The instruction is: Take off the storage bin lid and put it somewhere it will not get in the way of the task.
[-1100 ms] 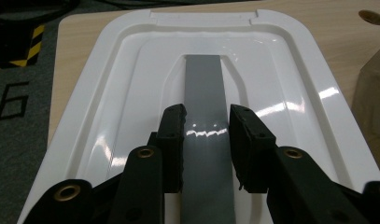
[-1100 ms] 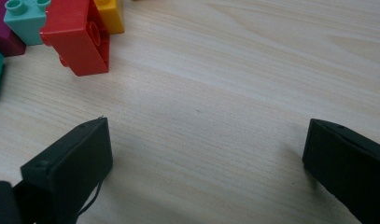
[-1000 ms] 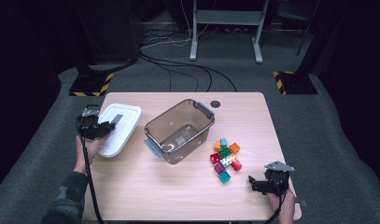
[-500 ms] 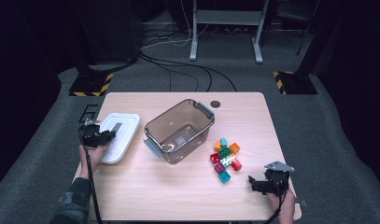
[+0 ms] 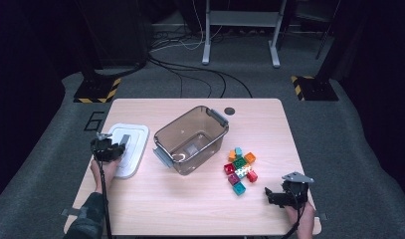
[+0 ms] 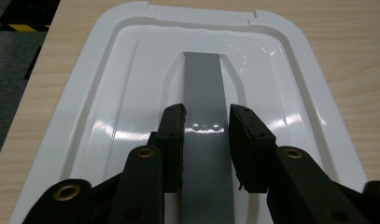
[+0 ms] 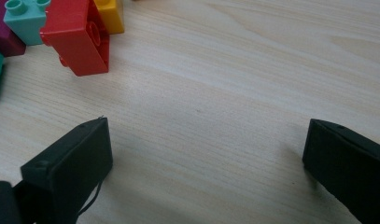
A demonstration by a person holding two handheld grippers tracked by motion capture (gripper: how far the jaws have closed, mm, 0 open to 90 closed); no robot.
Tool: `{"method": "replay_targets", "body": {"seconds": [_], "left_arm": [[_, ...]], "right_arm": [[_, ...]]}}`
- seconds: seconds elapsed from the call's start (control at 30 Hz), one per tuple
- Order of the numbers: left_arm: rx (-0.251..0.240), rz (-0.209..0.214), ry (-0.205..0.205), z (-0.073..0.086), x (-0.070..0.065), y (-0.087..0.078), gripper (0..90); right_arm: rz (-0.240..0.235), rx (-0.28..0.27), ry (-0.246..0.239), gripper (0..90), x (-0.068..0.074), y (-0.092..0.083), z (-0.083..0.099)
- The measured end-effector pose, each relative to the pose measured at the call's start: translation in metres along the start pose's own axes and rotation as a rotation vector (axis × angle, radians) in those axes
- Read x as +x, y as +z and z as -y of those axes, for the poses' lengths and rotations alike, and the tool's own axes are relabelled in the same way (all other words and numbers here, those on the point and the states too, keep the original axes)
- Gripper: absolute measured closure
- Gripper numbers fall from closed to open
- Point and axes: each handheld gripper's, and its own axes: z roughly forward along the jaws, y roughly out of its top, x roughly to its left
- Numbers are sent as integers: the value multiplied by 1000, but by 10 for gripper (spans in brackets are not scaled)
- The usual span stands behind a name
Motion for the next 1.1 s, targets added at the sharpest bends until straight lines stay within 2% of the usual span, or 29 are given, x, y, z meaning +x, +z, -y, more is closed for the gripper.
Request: {"method": "replay_targets", "body": {"seconds": [0.27,0.3,0.33,0.37,0.4,0.43,0.53,0.57,0.7,0.77,0.83,0.97,1.0,1.1], "left_arm": [[-3,-9,25,1,-2,0,655],[6,2,31,0,-3,0,601],[6,2,31,0,-3,0,565],[13,-5,35,0,-4,0,565],[19,-13,33,-1,-5,-1,491],[20,0,24,-1,-6,-2,491],[50,25,35,-1,-9,-4,344],[55,40,49,2,-11,-5,327],[51,61,57,6,-13,-10,269],[42,78,59,8,-14,-15,195],[39,101,60,9,-16,-21,175],[16,146,93,16,-24,-37,136],[16,146,93,16,-24,-37,125],[18,163,127,20,-31,-46,80]], "right_arm": [[-6,-5,5,27,1,0,0],[-22,-14,-15,67,1,-1,0],[-22,-14,-15,67,1,-1,0],[-29,-17,-25,73,2,-2,1],[-26,-17,-18,65,2,-2,1],[-26,-17,-18,65,2,-2,1],[-19,-15,-15,65,2,-2,0],[-20,-14,-15,64,2,-1,0],[-24,-14,-18,65,2,-1,0],[-23,-17,-16,64,1,-1,0],[-17,-16,-11,63,1,0,-1],[-11,-16,-7,55,1,0,-1],[-11,-16,-7,55,1,0,-1],[-7,-14,-7,54,2,-1,0]]}}
